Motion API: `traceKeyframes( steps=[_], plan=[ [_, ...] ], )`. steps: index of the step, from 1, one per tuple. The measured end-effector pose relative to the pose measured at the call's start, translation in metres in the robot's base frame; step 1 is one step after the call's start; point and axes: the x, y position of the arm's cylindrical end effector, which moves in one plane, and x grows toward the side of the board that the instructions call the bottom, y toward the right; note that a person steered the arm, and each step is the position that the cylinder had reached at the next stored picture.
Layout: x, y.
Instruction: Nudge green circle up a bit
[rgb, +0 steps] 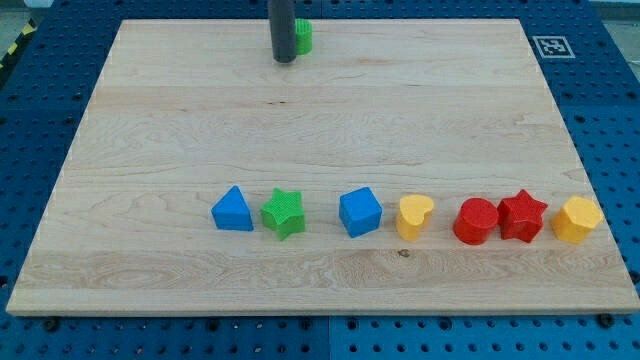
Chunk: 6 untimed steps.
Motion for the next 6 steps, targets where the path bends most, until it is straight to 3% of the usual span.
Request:
traceKeyframes(
  steps=[6],
  plan=[
    [-0.005,0.016]
  ],
)
